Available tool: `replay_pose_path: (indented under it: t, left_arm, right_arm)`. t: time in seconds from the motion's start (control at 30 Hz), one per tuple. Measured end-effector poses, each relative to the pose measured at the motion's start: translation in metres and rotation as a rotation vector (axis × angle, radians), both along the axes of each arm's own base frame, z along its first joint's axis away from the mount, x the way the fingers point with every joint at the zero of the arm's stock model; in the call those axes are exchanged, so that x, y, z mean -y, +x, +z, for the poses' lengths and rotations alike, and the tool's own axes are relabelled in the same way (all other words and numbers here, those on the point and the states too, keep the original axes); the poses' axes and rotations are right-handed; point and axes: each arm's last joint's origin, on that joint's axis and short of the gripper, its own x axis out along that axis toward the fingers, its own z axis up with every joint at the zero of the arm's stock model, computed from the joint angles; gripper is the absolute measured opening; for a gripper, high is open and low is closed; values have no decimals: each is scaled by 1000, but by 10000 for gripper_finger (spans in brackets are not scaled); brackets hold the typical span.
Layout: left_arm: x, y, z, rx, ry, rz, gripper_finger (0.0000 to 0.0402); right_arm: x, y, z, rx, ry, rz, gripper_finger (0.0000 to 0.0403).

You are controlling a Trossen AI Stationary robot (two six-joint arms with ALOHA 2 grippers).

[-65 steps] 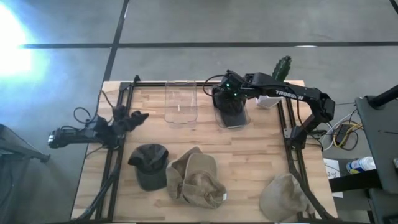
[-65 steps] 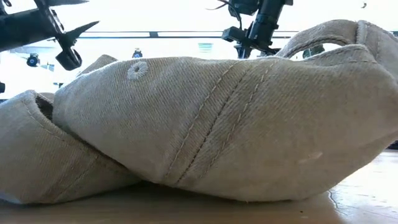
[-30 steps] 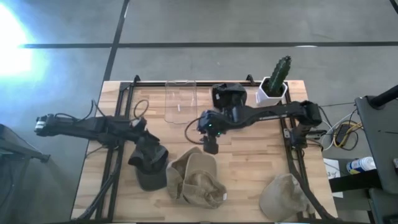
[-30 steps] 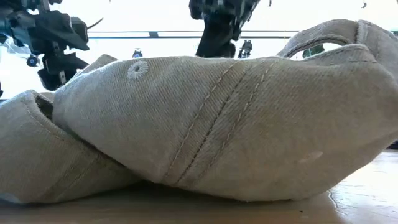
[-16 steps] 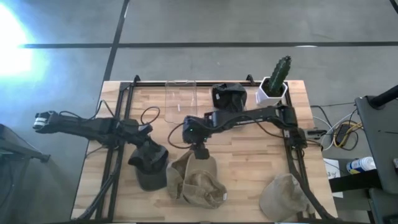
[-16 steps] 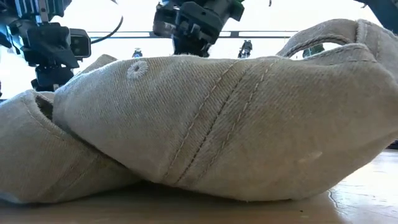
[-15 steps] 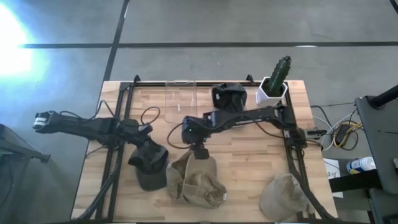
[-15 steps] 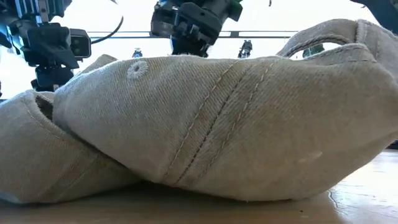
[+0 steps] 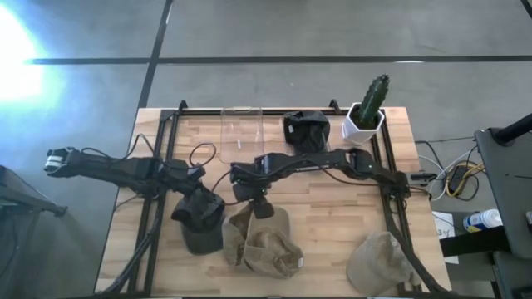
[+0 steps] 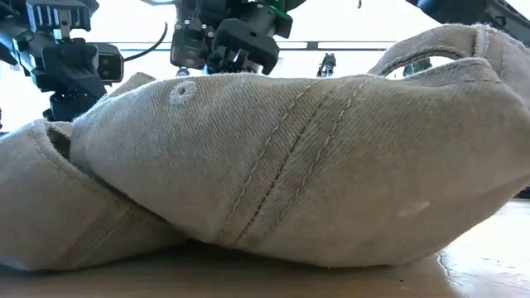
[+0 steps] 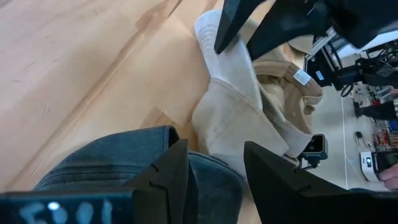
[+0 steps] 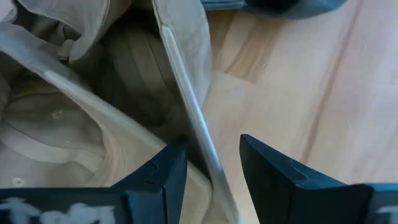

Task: Pick & Place hat
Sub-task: Put the left brown cap into the left transparent bin

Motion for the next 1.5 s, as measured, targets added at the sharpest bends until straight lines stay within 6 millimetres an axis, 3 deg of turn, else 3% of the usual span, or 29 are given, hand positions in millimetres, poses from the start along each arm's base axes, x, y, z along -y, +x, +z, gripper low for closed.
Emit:
replay_pose_path:
  t: [0.17,0.4,0.53,0.67,0.97,1.33,1.4,1.5]
  left_arm:
    - [0,0,0,-2,-1,0,149]
    - [0,0,0,-4,-3,2,149]
    - [0,0,0,-4,-2,8,149]
    - [-1,0,0,-4,7,23,149]
    - [-2,1,0,2,30,58,149]
    - [-4,1,0,10,57,131,149]
    - [-4,1,1,13,64,144,149]
    - [-5,1,1,23,76,165,149]
  right_arm:
    - [0,1,-1,-72,32,-32,120]
    - [5,-6,14,-97,42,-73,19]
    - [7,-10,25,-90,38,-115,16]
    - [11,-15,45,-32,-85,-175,15]
    - [24,-35,106,151,-244,-332,14]
    - [27,-74,178,361,-471,-573,14]
    - [32,-82,184,360,-441,-713,14]
    - [45,-90,192,442,-564,-1058,14]
